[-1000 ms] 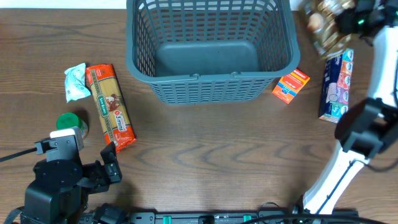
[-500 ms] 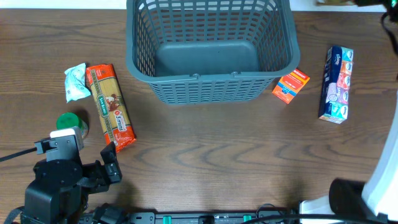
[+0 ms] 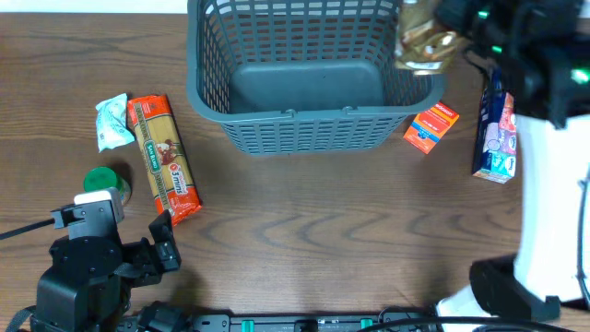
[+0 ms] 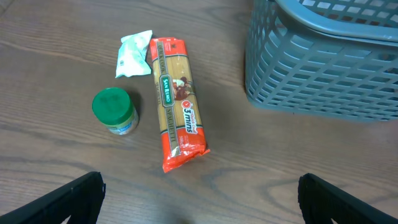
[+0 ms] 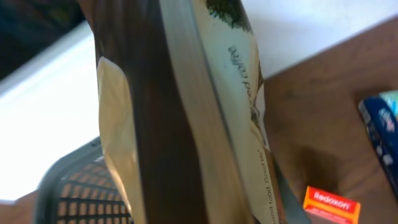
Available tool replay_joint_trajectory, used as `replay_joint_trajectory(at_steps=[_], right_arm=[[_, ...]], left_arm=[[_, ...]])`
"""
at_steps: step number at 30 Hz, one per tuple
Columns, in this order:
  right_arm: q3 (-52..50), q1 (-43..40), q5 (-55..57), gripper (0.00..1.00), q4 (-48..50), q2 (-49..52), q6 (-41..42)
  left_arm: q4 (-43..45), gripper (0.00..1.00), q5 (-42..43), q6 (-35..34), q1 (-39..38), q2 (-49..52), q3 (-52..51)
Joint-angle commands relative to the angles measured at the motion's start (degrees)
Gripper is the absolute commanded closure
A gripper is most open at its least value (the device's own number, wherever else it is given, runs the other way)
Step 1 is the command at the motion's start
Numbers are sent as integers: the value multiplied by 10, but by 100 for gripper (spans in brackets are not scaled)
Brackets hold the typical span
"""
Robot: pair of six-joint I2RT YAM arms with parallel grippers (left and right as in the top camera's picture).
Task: Pack container
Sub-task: 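Drop the Nescafé pouch into the basket's right side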
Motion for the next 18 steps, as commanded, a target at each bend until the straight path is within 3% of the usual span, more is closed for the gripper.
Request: replay_joint_trajectory(at_steps=[1, 15, 16, 17, 18], right_arm=[[12, 26, 33, 99, 6, 10, 38], [12, 48, 33, 99, -38, 53, 39], [12, 48, 28, 79, -38, 53, 32], [12, 48, 19, 45, -38, 53, 17], [13, 48, 14, 18, -38, 53, 7]], left_arm=[[-2, 1, -11, -1, 3, 1, 4], [-2, 1, -11, -1, 3, 1, 4], [-2, 1, -11, -1, 3, 1, 4], [-2, 1, -11, -1, 3, 1, 4], [-2, 1, -11, -1, 3, 1, 4]])
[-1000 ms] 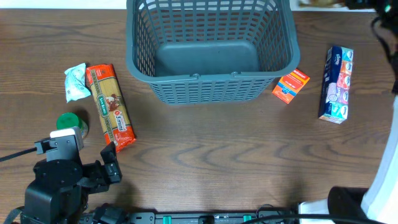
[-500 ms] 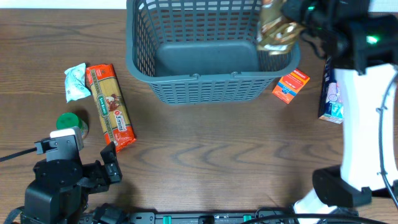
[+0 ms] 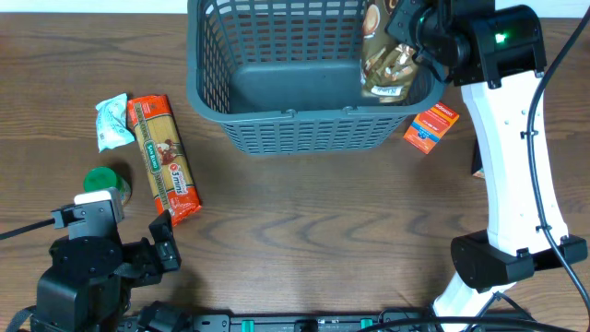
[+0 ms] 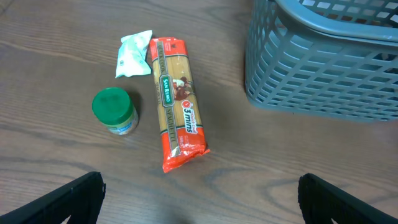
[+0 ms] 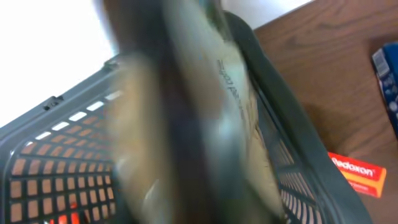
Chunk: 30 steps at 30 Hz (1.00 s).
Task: Pack container
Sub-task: 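Drop the Nescafé pouch into the basket's right side, then grasp the blue Kleenex tissue pack with the right gripper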
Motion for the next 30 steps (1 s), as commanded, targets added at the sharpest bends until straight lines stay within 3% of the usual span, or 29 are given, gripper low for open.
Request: replay_joint_trajectory(at_steps=[1, 4, 9, 16, 22, 30], right_arm=[[17, 3, -6, 1, 7, -21, -41], [33, -3, -3, 1, 4, -34, -112], [61, -51, 10, 1, -10, -72, -150], [60, -214, 23, 1, -62, -103, -182], [35, -344, -6, 1, -86, -58, -198], [1, -397, -25, 1, -82, 64, -227]], left_arm=[[-2, 1, -11, -1, 3, 1, 4], [-2, 1, -11, -1, 3, 1, 4], [-2, 2, -11, -1, 3, 1, 4], [-2, 1, -11, -1, 3, 1, 4], [-2, 1, -11, -1, 3, 1, 4], [-2, 2, -11, -1, 3, 1, 4]])
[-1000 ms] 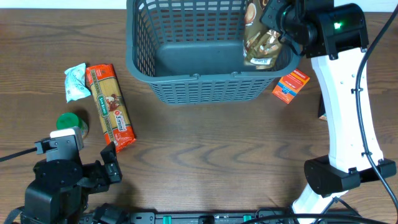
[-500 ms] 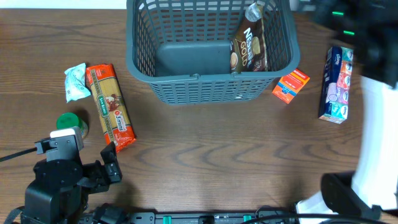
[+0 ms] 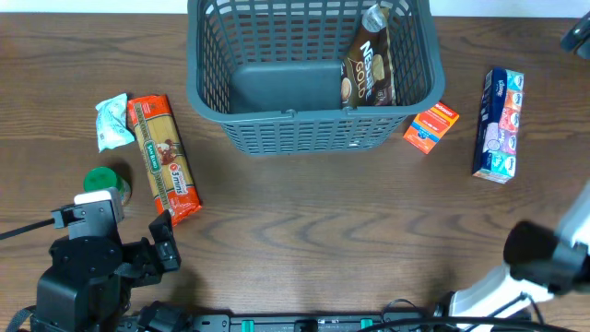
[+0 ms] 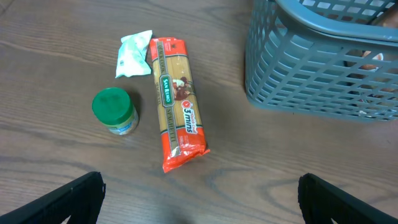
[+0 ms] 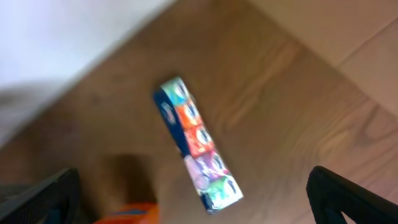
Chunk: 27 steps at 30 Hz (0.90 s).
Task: Pack container
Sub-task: 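Grasp the blue Kleenex tissue pack with the right gripper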
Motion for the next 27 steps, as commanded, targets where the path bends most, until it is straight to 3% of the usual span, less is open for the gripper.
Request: replay_joint_trajectory(at_steps=[1, 13, 27], right_arm=[[-12, -9, -14, 1, -1, 63, -30], [-12, -17, -55, 1, 23, 267, -51], [-12, -17, -82, 4, 39, 373, -92]], left_arm=[[-2, 1, -11, -1, 3, 1, 4], [-2, 2, -11, -1, 3, 1, 4], [-2, 2, -11, -1, 3, 1, 4]])
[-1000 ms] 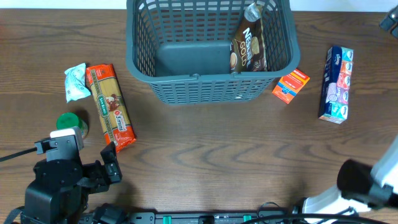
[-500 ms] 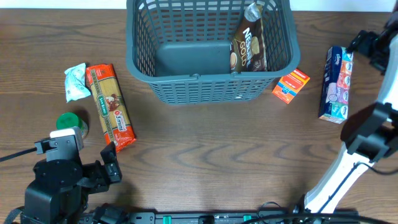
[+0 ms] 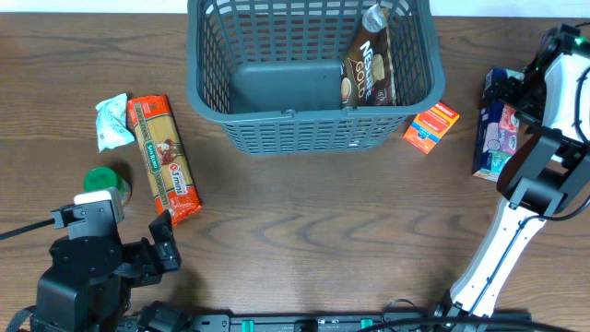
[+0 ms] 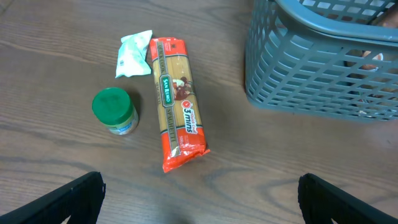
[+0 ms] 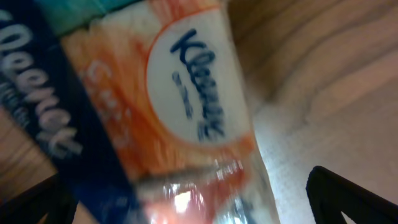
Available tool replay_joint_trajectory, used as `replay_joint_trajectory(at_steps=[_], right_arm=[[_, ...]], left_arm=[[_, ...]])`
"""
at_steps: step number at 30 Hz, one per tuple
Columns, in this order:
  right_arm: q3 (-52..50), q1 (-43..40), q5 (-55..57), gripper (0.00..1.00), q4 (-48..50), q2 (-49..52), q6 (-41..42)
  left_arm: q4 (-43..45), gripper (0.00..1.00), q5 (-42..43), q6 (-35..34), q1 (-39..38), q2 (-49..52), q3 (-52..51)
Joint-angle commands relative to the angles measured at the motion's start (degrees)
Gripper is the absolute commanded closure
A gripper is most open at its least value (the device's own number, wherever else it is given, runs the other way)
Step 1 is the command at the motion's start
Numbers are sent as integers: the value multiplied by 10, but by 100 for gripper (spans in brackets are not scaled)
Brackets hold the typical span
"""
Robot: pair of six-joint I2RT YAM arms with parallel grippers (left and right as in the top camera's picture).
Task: Pack container
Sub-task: 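Grasp the blue Kleenex tissue pack with the right gripper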
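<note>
The grey basket (image 3: 309, 69) stands at the back centre with a brown Nescafe coffee bag (image 3: 367, 65) leaning in its right side. A Kleenex tissue pack (image 3: 495, 138) lies to the right of it. This tissue pack (image 5: 155, 106) fills the right wrist view, and my right gripper (image 5: 199, 208) is open, low over it, one finger (image 5: 354, 199) at each lower corner. My left gripper (image 4: 199, 202) is open above bare table at the front left. Pasta pack (image 4: 177, 102), green-lidded jar (image 4: 114, 111) and white packet (image 4: 132, 53) lie ahead of it.
A small orange Redoxon box (image 3: 431, 126) lies between the basket's front right corner and the tissue pack. The right arm's white link (image 3: 516, 231) stretches from the front right edge up to the pack. The left arm's base (image 3: 83, 277) sits at the front left.
My right gripper was high above the tissue pack, near the overhead view's right corner; now it is low over the pack, still open. The left arm has not moved.
My right gripper held the coffee bag above the basket's back right corner, then lower over the basket's right side. After that the bag lay in the basket and the gripper was open high over the tissue pack. Now it is close over that pack.
</note>
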Motion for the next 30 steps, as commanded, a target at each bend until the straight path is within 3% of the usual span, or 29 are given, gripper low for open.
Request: replay_joint_trajectory(at_steps=[1, 4, 5, 8, 16, 30], right_arm=[[0, -4, -8, 6, 5, 19, -18], [0, -3, -8, 18, 5, 26, -19], [0, -3, -8, 29, 5, 27, -19], [0, -4, -8, 49, 6, 26, -19], [15, -4, -66, 71, -2, 25, -19], [194, -1, -143, 73, -58, -89, -14]], left_arm=[[-2, 2, -11, -1, 3, 1, 4], [-2, 2, -11, -1, 3, 1, 4], [-2, 1, -11, -1, 3, 1, 4], [-2, 2, -11, -1, 3, 1, 4], [-2, 2, -11, -1, 3, 1, 4], [-2, 1, -11, -1, 3, 1, 4]])
